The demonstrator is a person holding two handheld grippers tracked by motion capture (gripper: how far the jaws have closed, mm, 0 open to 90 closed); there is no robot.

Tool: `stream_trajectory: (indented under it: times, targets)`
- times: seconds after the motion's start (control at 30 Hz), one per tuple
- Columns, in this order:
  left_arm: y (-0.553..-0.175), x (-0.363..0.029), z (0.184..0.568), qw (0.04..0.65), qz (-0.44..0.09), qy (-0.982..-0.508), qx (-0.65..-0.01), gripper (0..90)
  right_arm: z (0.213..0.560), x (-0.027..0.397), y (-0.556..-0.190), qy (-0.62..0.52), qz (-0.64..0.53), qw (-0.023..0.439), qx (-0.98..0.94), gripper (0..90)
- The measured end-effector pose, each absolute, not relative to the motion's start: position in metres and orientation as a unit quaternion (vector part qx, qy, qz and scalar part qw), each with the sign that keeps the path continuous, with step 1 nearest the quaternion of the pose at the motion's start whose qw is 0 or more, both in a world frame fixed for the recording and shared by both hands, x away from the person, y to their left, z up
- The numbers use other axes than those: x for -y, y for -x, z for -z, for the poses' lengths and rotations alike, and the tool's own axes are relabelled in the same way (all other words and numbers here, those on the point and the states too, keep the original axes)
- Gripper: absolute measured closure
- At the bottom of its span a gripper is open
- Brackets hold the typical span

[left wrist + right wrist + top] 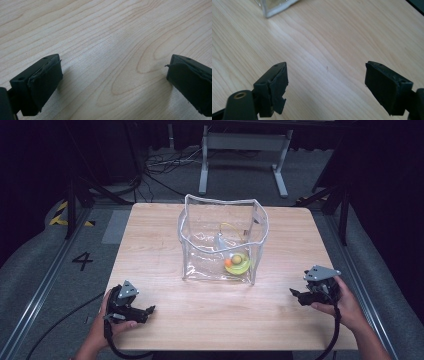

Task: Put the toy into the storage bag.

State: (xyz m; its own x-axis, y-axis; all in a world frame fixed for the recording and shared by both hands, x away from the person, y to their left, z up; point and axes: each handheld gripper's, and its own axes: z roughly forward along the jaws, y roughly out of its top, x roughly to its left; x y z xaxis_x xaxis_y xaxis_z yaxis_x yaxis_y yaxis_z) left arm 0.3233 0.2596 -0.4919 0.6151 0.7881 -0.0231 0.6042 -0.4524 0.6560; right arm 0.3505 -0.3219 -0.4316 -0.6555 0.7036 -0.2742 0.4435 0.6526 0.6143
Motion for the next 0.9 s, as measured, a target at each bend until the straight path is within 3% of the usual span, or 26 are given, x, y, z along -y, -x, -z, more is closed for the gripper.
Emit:
stream_trajectory:
  times: [0.43, 0.73, 0.9]
  targets:
    - [-0.323, -0.260, 0.492, 0.319, -0.145, -0.840, -0.414, 0.5, 0.464, 0.355, -0.328, -0.367, -0.287, 0.253, -0.848, 19.7]
    - [-0.324, -0.260, 0.492, 0.319, -0.145, -0.841, -0.413, 0.4, 0.490, 0.383, -0.311, -0.431, -0.323, 0.223, -0.812, 20.2]
    - [-0.323, -0.259, 0.492, 0.320, -0.142, -0.840, -0.415, 0.5, 0.496, 0.394, -0.311, -0.463, -0.347, 0.194, -0.792, 16.0]
